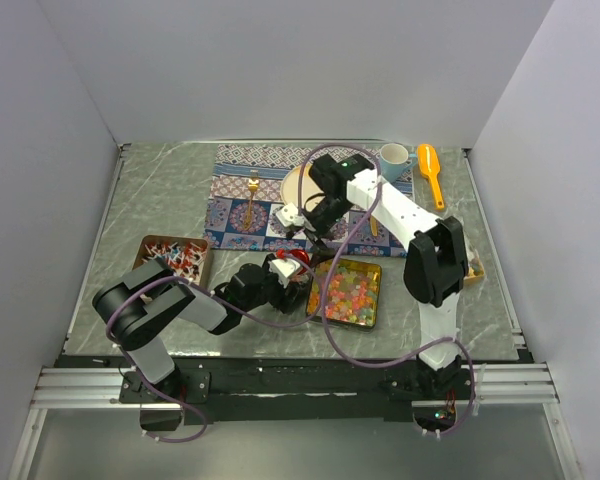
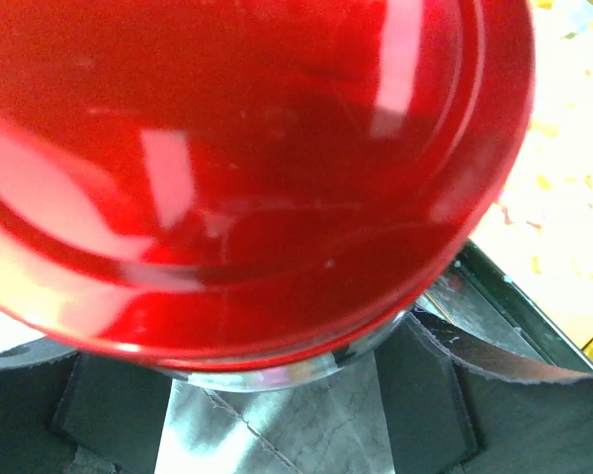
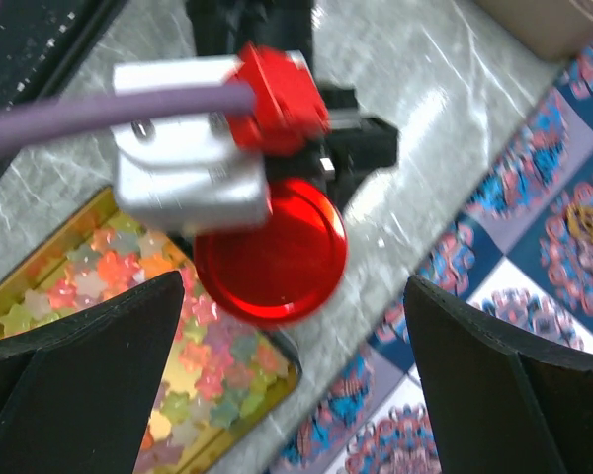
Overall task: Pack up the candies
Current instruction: Screw the bottle lid onto the packing bottle.
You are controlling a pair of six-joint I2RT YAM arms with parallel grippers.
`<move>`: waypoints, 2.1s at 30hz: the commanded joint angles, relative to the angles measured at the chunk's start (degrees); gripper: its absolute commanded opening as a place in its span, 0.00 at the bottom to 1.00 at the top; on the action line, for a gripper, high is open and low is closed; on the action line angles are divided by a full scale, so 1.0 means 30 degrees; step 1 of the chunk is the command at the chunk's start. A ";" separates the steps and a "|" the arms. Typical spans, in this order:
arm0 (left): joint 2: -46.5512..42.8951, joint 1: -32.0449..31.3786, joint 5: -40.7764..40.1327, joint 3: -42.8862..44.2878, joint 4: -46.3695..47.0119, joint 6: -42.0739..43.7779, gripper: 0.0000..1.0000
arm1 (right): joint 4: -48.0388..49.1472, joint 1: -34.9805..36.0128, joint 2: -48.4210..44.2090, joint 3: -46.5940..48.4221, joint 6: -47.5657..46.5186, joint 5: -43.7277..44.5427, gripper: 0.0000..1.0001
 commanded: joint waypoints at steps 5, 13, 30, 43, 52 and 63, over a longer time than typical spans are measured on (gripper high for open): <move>0.0526 0.0081 0.0186 -0.0139 -0.2315 -0.0075 0.01 | -0.2094 0.0536 0.0739 0.0409 -0.0463 -0.0702 0.98; 0.0613 0.0081 0.0215 -0.0109 -0.2374 -0.0075 0.01 | -0.2094 0.0536 0.1238 0.0615 0.0093 -0.0380 0.84; 0.0526 0.0081 0.0038 -0.0109 -0.2315 -0.0134 0.01 | 0.4187 0.0477 -0.3704 -0.8219 0.8259 -0.0120 0.52; 0.0350 0.0081 -0.0283 -0.0285 -0.2140 -0.0134 0.01 | 1.3754 0.1649 -0.6612 -1.3623 2.0862 0.5800 0.54; 0.0437 0.0081 -0.0108 -0.0344 -0.1993 -0.0163 0.01 | 1.1621 0.0568 -1.0390 -1.3685 1.9755 0.4835 1.00; 0.0642 0.0081 0.0361 -0.0197 -0.2139 -0.0105 0.01 | 0.6698 -0.3038 -0.9019 -0.8472 0.9988 0.0737 1.00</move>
